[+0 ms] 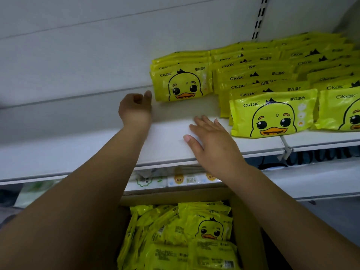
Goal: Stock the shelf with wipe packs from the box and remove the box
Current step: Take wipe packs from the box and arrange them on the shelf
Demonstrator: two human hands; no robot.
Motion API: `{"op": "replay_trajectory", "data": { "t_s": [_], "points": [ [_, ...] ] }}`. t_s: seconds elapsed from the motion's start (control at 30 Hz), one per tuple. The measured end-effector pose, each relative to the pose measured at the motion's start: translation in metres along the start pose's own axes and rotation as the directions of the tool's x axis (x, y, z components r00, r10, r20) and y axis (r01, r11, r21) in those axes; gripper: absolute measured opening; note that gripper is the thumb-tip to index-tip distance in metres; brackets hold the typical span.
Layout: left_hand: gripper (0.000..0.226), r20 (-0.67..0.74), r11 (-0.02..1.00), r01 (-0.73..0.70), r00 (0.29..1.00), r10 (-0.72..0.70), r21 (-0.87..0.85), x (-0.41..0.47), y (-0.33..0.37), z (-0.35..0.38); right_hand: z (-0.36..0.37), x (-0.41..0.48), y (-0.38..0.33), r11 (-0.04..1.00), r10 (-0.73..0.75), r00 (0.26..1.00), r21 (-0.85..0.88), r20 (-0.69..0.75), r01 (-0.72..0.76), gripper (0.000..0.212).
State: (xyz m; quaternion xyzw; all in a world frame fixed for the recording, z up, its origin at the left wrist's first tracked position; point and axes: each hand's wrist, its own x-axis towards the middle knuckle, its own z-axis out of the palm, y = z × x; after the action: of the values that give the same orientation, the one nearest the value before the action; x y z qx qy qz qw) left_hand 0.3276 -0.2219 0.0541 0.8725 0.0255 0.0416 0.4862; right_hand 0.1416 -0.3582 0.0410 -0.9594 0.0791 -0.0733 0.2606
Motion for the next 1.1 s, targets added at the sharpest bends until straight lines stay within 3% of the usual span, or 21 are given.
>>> {"op": "replay_trajectory", "data": {
  "t_s": [0.17, 0.33, 0.43, 0.57, 0.73, 0.83, 0.97, 1.1],
  "points": [
    [0.024, 0.045, 0.988, -0.026, 0.998, 0.033, -0.151, -0.075, -0.017, -0.053, -0.006, -0.031, -0.014, 1.000, -0.019, 0.999, 0.018, 0.051, 0.018, 0.050],
    [0.022, 0.024, 0.993, -0.034, 0.999, 0.036, -0.113, -0.174, -0.046, -0.106, -0.005, -0.089, -0.037, 0.995, -0.091, 0.993, 0.051, 0.078, 0.087, 0.047],
    [0.023, 0.028, 0.998, -0.051, 0.998, 0.050, 0.025, -0.222, -0.077, -0.142, 0.000, -0.124, -0.048, 0.990, -0.107, 0.985, 0.103, 0.133, 0.094, 0.049],
    [0.041, 0.039, 0.913, -0.090, 0.996, 0.081, 0.397, -0.264, -0.141, -0.188, 0.028, -0.163, -0.054, 0.991, -0.127, 0.953, 0.086, 0.276, 0.107, 0.053],
    [0.062, 0.065, 0.839, 0.077, 0.989, -0.132, 0.538, -0.316, -0.198, -0.231, 0.075, -0.206, -0.061, 1.000, -0.007, 0.864, -0.006, 0.503, 0.011, 0.050],
    [0.056, 0.092, 0.827, 0.170, 0.962, -0.257, 0.536, -0.340, -0.213, -0.244, 0.103, -0.224, -0.065, 0.999, 0.054, 0.780, -0.040, 0.623, -0.037, 0.049],
    [0.048, 0.093, 0.841, 0.191, 0.957, -0.273, 0.506, -0.338, -0.219, -0.246, 0.136, -0.227, -0.068, 0.986, 0.165, 0.719, -0.088, 0.676, -0.144, 0.052],
    [0.045, 0.074, 0.849, 0.189, 0.963, -0.258, 0.494, -0.335, -0.225, -0.245, 0.167, -0.210, -0.076, 0.957, 0.259, 0.704, -0.079, 0.661, -0.278, 0.061]
  ]
}}
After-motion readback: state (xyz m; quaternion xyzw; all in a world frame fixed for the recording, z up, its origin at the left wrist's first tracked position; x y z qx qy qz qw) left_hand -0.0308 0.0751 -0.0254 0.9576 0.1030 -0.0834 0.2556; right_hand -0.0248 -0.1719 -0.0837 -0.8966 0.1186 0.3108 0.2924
